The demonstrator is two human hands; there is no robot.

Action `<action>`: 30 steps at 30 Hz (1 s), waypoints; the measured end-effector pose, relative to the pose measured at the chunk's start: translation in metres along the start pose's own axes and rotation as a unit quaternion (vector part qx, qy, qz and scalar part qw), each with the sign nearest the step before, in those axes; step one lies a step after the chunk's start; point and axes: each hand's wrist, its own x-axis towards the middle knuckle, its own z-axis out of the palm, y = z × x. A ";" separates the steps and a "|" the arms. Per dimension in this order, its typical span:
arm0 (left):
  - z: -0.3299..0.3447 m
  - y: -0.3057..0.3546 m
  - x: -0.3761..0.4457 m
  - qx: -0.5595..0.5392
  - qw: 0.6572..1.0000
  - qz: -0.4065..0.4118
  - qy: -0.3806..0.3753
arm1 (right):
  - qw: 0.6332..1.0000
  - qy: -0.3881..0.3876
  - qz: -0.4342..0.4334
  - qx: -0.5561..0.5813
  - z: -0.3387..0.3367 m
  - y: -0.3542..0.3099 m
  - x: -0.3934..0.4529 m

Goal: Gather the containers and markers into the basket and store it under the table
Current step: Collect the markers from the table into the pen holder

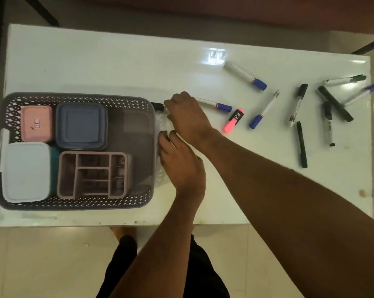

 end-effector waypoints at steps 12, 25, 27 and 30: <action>0.000 0.026 0.029 -0.103 0.995 0.008 0.003 | 0.978 0.133 0.110 0.117 -0.032 0.018 -0.014; 0.027 0.089 0.104 -0.007 0.936 0.331 -0.122 | 0.740 0.255 0.579 0.230 -0.042 0.150 -0.070; 0.030 0.083 0.108 0.029 0.923 0.360 -0.136 | 0.749 0.208 0.587 0.226 -0.040 0.149 -0.074; 0.034 0.082 0.109 0.096 0.908 0.389 -0.120 | 0.759 0.181 0.587 0.215 -0.041 0.147 -0.075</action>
